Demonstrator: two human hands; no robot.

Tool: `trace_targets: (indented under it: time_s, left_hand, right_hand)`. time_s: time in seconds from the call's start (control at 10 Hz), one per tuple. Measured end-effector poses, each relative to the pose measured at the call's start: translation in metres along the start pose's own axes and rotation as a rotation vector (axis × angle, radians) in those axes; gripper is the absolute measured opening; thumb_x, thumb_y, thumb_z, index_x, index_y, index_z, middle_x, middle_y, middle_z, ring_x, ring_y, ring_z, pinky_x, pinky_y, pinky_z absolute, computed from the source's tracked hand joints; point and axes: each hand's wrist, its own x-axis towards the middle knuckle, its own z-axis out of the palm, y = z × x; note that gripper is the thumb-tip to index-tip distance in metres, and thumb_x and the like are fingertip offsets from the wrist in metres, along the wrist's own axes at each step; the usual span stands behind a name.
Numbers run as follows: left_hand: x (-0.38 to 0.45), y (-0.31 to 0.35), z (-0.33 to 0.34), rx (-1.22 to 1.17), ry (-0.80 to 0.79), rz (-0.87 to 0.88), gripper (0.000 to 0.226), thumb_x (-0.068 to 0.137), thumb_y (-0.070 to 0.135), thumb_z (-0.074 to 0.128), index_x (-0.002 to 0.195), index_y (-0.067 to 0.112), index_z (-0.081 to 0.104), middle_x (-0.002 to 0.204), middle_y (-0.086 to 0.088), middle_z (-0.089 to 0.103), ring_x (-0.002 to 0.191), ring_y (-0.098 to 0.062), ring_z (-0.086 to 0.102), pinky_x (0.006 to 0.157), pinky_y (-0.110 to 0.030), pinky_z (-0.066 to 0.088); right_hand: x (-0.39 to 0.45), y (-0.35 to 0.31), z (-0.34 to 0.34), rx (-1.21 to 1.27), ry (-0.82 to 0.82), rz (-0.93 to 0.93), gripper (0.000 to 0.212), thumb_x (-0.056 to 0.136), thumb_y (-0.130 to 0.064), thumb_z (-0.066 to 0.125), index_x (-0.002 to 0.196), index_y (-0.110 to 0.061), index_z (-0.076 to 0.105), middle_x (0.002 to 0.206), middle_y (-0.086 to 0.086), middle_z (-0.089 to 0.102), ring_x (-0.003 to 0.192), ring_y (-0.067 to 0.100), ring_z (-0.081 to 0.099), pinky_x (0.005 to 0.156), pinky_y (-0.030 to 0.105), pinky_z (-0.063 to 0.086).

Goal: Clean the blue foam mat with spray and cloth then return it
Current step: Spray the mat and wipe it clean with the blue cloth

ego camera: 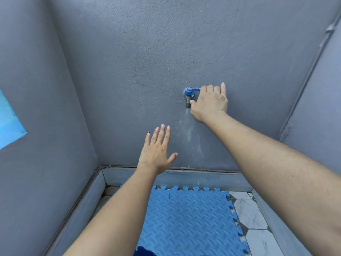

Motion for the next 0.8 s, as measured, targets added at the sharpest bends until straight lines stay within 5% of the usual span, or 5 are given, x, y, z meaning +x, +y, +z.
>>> trace_targets:
  time_s: [0.6,0.8]
  left_hand:
    - [-0.011,-0.014,-0.003,0.000,-0.002,-0.016,0.085,0.095,0.058,0.025,0.148,0.013,-0.024,0.158,-0.008,-0.020,0.147,-0.023,-0.013,0.119,-0.044,-0.004]
    - [-0.016,-0.017,0.003,0.004,-0.017,-0.014,0.085,0.095,0.058,0.025,0.148,0.013,-0.025,0.158,-0.008,-0.021,0.147,-0.023,-0.014,0.119,-0.044,-0.004]
  right_hand:
    - [-0.007,-0.002,0.006,-0.028,0.022,0.013,0.070,0.093,-0.050,0.043,0.141,0.001,0.033,0.136,0.020,0.046,0.132,0.036,0.037,0.122,0.048,0.001]
    - [-0.012,0.001,0.018,-0.033,0.067,-0.028,0.090,0.092,-0.061,0.037,0.152,0.003,0.012,0.160,0.023,0.010,0.150,0.035,0.000,0.122,0.047,-0.003]
